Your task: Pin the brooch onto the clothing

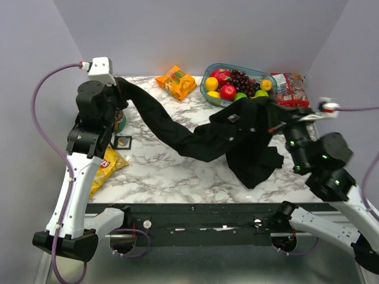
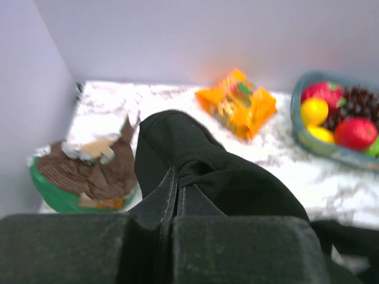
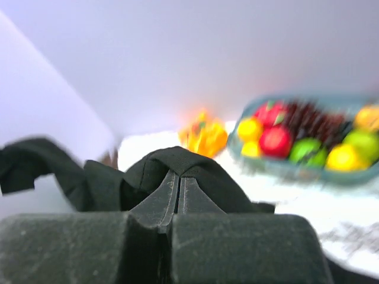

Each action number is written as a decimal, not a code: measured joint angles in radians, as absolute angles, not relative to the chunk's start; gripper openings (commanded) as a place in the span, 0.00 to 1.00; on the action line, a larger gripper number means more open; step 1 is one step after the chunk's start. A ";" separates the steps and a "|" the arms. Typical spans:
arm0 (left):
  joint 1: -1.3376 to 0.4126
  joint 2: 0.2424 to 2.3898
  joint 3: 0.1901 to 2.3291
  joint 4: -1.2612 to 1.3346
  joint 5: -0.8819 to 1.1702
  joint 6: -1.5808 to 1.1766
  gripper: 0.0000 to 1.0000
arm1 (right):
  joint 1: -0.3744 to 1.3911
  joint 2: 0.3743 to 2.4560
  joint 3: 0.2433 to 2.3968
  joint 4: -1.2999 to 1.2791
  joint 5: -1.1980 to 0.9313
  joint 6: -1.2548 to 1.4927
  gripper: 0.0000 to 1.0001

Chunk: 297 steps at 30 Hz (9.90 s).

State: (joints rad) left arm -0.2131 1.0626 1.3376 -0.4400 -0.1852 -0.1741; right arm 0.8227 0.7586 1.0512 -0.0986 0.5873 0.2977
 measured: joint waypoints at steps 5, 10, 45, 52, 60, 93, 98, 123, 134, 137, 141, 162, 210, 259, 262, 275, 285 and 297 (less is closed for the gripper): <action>-0.186 1.073 1.387 -0.430 -0.178 -0.181 0.00 | 0.822 0.628 1.109 -0.119 0.674 0.180 0.01; -0.185 1.193 1.383 -0.445 -0.170 -0.171 0.00 | 0.822 0.593 1.018 -0.146 0.758 0.138 0.01; -0.667 1.792 1.268 -0.199 0.637 -0.080 0.96 | 0.485 0.651 0.773 -0.220 0.525 0.452 0.01; -0.706 1.892 1.269 -0.142 0.707 -0.087 0.95 | 0.483 0.633 0.774 -0.234 0.510 0.466 0.01; -0.709 1.908 1.269 -0.076 0.708 -0.091 0.92 | 0.483 0.634 0.773 -0.235 0.493 0.473 0.01; -0.749 1.549 1.311 -0.248 0.081 0.006 0.00 | 0.483 0.685 0.992 -0.293 0.501 0.301 0.01; -0.748 1.285 1.395 -0.265 -0.082 0.056 0.00 | 0.483 0.698 1.177 -0.249 0.487 0.176 0.01; -0.779 1.119 1.884 -0.360 0.028 0.115 0.00 | 0.486 0.867 1.739 -0.226 -0.014 -0.084 0.01; -0.288 1.668 2.097 -0.474 0.183 -0.110 0.19 | 0.274 1.415 1.851 -0.241 0.081 0.049 0.07; -0.231 1.912 2.204 -0.570 0.226 -0.144 0.77 | 0.229 1.712 1.891 -0.269 0.062 0.073 0.73; -0.195 2.177 2.276 -0.734 0.216 -0.162 0.94 | 0.207 1.954 1.927 -0.361 0.006 0.105 1.00; -0.391 1.748 1.471 -0.397 0.308 -0.329 0.97 | 0.214 1.244 0.898 -0.240 -0.074 0.343 0.93; -0.318 1.678 1.416 -0.453 0.007 -0.160 0.99 | 1.347 1.781 1.095 -0.514 0.279 0.885 0.50; -0.318 1.678 1.416 -0.456 -0.019 -0.138 0.99 | 1.326 1.632 1.146 -0.267 0.145 0.622 0.79; -0.318 1.678 1.416 -0.458 -0.019 -0.138 0.99 | 1.233 1.429 1.034 -0.250 0.148 0.627 0.89; -0.318 1.678 1.416 -0.458 0.012 -0.152 0.99 | 0.236 1.094 0.664 -0.130 -0.062 0.571 0.99; -0.318 1.678 1.416 -0.458 0.022 -0.159 0.99 | -0.007 1.370 0.684 0.025 -0.282 0.537 0.98; -0.318 1.678 1.417 -0.458 0.035 -0.163 0.99 | -0.069 1.599 0.797 0.159 -0.402 0.523 0.94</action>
State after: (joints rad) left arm -0.3180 1.6775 1.4174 -0.4583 0.0353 -0.1627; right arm -0.0692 1.5990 0.7967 0.1593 -0.4019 0.5228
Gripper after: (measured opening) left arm 0.988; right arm 0.951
